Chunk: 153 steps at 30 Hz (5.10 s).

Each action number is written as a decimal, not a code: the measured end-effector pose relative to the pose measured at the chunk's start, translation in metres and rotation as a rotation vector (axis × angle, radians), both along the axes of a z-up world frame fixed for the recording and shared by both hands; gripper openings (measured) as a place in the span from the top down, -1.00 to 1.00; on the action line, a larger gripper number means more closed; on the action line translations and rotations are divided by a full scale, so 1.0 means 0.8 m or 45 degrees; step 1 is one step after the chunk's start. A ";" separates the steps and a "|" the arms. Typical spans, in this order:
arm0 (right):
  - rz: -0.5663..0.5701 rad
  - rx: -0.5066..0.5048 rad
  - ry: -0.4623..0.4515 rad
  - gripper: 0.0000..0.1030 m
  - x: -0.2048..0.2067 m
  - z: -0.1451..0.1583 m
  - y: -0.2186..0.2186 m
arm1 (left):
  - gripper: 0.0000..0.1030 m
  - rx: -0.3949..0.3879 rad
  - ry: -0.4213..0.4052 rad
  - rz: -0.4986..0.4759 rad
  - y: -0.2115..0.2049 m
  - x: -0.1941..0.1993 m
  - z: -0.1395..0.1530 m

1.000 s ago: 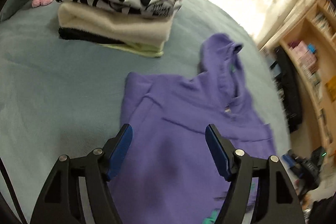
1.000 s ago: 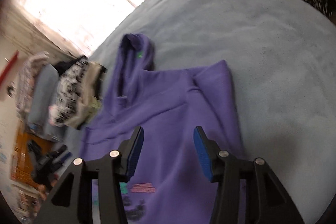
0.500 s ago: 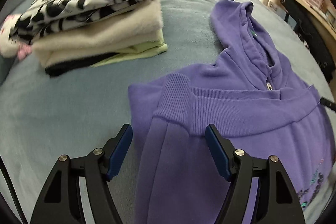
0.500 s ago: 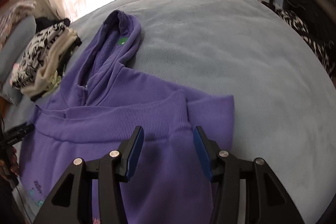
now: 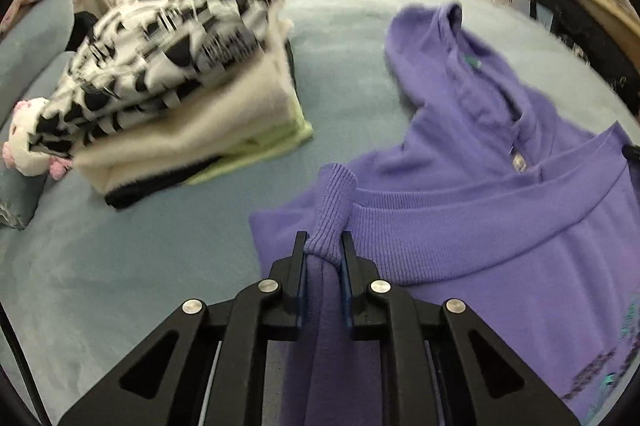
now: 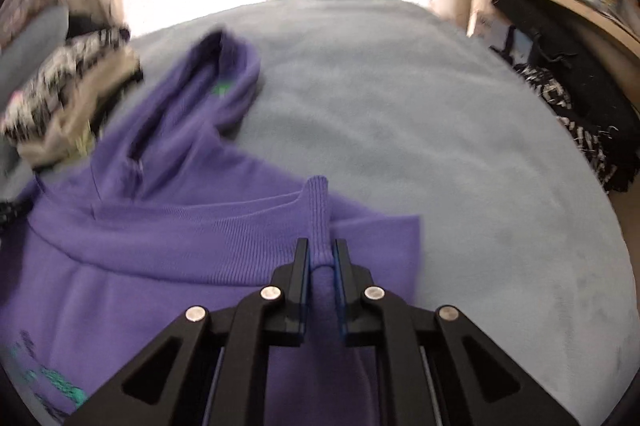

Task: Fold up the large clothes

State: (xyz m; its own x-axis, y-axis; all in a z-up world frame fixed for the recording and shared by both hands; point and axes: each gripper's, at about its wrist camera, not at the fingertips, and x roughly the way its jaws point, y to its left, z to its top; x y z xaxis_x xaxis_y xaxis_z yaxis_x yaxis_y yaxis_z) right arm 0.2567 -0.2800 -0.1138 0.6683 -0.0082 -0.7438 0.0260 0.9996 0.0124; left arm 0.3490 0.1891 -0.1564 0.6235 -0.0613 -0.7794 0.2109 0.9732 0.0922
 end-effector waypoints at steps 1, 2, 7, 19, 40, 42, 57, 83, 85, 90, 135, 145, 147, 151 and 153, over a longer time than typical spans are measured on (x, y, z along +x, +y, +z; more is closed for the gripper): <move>-0.013 0.028 -0.038 0.81 -0.006 0.012 -0.006 | 0.79 -0.020 -0.025 -0.001 0.002 -0.002 0.011; -0.021 0.035 -0.062 0.81 -0.009 0.019 -0.008 | 0.79 -0.038 -0.042 -0.002 0.005 -0.003 0.020; -0.088 0.052 -0.205 0.82 -0.012 0.060 -0.015 | 0.81 -0.156 -0.101 0.027 0.011 0.015 0.060; -0.189 0.022 0.078 0.81 0.060 -0.058 -0.016 | 0.80 -0.293 0.114 0.187 0.035 0.086 -0.078; 0.062 0.096 0.011 0.71 0.018 0.011 0.126 | 0.42 -0.323 -0.054 0.040 -0.041 -0.019 0.013; 0.137 0.095 0.041 0.71 0.020 0.000 0.162 | 0.42 -0.317 -0.014 0.010 -0.067 -0.014 0.005; -0.186 0.117 0.106 0.85 0.027 -0.060 -0.007 | 0.45 -0.219 0.035 0.276 0.011 0.041 -0.057; 0.075 0.304 0.192 0.11 -0.136 -0.055 0.142 | -0.30 -0.208 0.132 0.205 -0.059 -0.178 -0.045; 0.010 0.250 0.203 0.11 -0.153 -0.063 0.114 | -0.31 -0.170 0.105 0.259 -0.045 -0.188 -0.046; -0.191 0.143 0.211 0.15 -0.179 -0.074 0.031 | -0.31 -0.117 0.093 0.356 0.000 -0.195 -0.050; 0.011 -0.115 0.335 0.05 -0.084 0.020 0.077 | -0.39 -0.074 0.368 0.201 -0.019 -0.025 0.062; 0.074 -0.165 0.333 0.04 0.065 0.026 0.086 | -0.39 0.063 0.324 0.090 -0.093 0.107 0.063; 0.072 -0.120 0.331 0.04 0.092 0.020 0.083 | -0.39 0.073 0.297 0.113 -0.104 0.126 0.058; 0.040 0.027 0.310 0.04 0.149 0.006 0.071 | -0.39 0.053 0.263 0.177 -0.117 0.181 0.038; 0.005 0.062 0.300 0.04 0.180 -0.003 0.066 | -0.39 0.031 0.262 0.194 -0.120 0.205 0.027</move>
